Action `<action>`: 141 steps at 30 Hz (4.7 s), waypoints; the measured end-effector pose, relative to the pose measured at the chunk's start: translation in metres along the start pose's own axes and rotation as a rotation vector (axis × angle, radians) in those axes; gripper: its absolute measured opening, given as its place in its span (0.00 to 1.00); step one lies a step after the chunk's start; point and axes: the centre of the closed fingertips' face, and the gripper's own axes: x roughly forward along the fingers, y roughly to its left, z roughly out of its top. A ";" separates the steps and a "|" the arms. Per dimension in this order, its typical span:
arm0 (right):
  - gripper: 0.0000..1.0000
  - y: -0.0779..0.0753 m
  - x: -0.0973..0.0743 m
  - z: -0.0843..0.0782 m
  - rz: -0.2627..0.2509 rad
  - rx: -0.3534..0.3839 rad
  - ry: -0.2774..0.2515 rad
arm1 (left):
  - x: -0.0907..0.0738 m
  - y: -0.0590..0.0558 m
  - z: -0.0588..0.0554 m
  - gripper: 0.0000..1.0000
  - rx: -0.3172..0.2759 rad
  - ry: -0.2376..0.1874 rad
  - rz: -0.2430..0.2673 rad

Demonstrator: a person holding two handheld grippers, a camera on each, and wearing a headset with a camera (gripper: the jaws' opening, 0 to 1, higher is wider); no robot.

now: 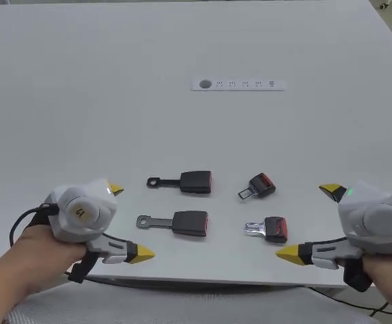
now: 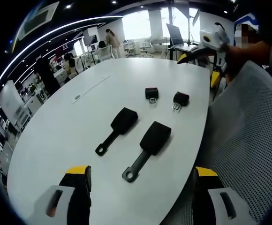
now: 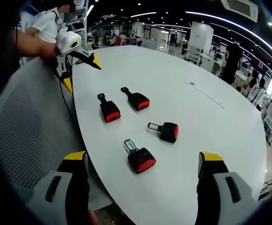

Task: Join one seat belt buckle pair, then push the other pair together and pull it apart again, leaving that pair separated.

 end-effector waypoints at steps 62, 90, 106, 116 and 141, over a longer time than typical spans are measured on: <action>0.62 0.008 0.028 -0.014 0.103 -0.066 0.073 | 0.035 0.002 0.010 0.83 0.155 0.062 -0.120; 0.36 0.002 0.059 -0.042 0.213 -0.315 0.213 | 0.096 -0.016 0.013 0.57 0.341 0.124 -0.285; 0.31 -0.002 0.077 -0.057 0.309 -0.388 0.282 | 0.112 -0.025 0.010 0.46 0.378 0.171 -0.356; 0.32 0.002 0.082 -0.057 0.353 -0.410 0.289 | 0.119 -0.030 0.008 0.37 0.420 0.189 -0.400; 0.31 0.002 0.090 -0.057 0.394 -0.409 0.294 | 0.124 -0.032 0.008 0.33 0.487 0.207 -0.429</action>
